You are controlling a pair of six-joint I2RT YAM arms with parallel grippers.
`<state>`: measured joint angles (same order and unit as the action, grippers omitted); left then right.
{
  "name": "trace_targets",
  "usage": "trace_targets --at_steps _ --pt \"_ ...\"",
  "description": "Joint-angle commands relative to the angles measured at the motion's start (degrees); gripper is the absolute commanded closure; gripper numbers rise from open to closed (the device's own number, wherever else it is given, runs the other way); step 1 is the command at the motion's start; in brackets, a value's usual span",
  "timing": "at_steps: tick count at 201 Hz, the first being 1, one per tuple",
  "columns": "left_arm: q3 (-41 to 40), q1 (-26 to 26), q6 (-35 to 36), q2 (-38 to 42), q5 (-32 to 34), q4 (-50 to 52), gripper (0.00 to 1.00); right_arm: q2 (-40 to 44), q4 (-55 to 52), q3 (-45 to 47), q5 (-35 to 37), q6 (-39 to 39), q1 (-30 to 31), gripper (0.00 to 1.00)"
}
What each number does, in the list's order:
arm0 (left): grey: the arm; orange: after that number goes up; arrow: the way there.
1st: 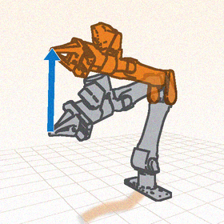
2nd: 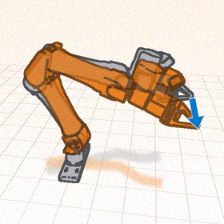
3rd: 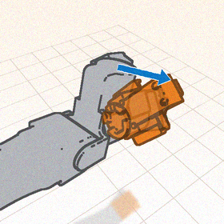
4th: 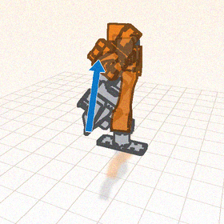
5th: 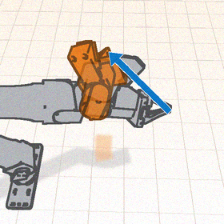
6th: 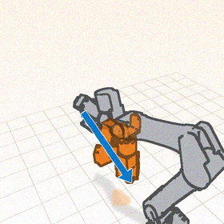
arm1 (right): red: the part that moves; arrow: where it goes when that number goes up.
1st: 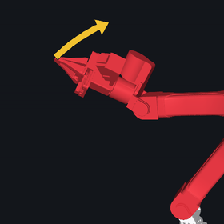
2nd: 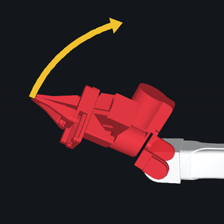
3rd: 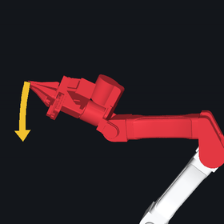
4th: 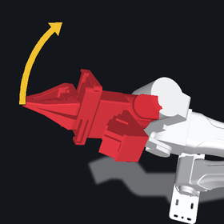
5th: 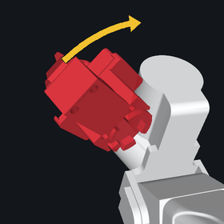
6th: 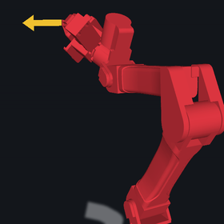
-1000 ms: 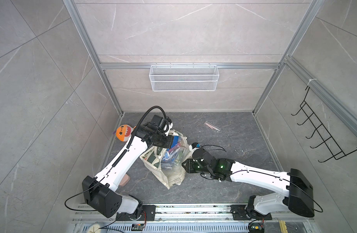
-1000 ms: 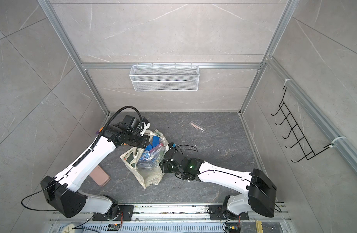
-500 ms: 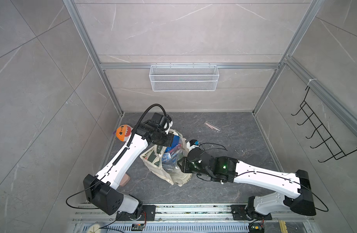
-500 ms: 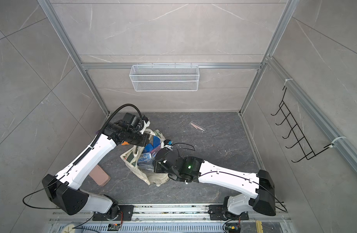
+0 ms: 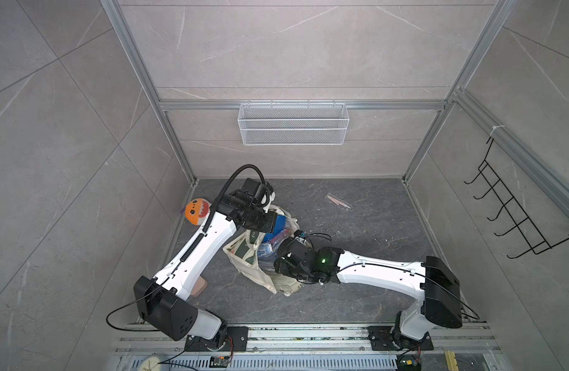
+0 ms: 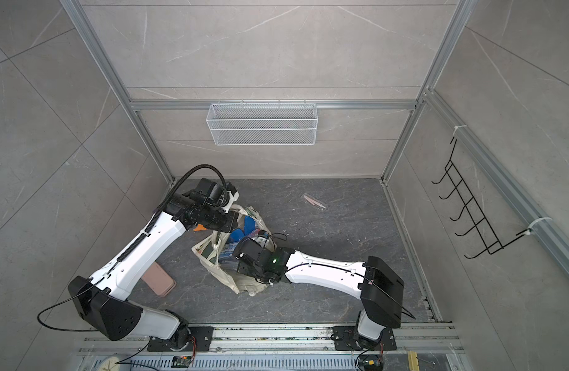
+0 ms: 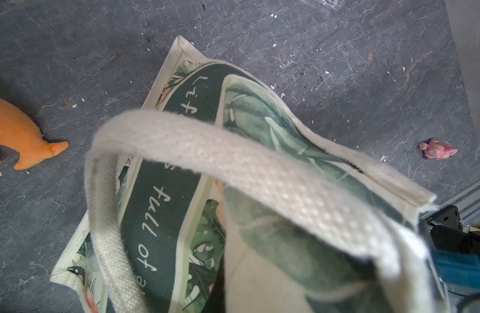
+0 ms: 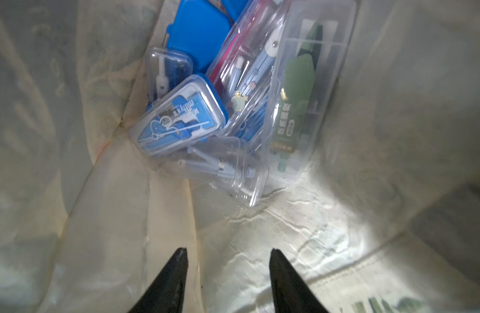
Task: Take out the compass set from the canvas bag
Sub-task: Pick up the compass set from the canvas bag.
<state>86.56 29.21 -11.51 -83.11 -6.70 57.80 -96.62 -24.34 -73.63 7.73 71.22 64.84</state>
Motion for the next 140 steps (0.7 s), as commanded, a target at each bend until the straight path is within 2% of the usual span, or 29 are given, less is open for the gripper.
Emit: trace_targets --at_steps 1,45,95,140 --pt "1.62 -0.16 0.50 1.46 -4.21 -2.36 1.00 -3.26 2.72 -3.35 -1.81 0.61 -1.62 0.45" --pt "1.64 -0.38 0.77 1.47 -4.26 -2.09 1.00 -7.06 -0.87 -6.40 -0.93 0.81 -3.85 0.43" --pt "0.47 -0.38 0.78 2.16 -4.33 -2.44 1.00 -7.52 -10.34 -7.69 6.26 -2.70 -5.37 0.38" --pt "-0.50 -0.43 1.13 3.00 -4.89 -2.71 1.00 -9.18 -9.66 -6.63 6.82 -6.09 -6.56 0.36"
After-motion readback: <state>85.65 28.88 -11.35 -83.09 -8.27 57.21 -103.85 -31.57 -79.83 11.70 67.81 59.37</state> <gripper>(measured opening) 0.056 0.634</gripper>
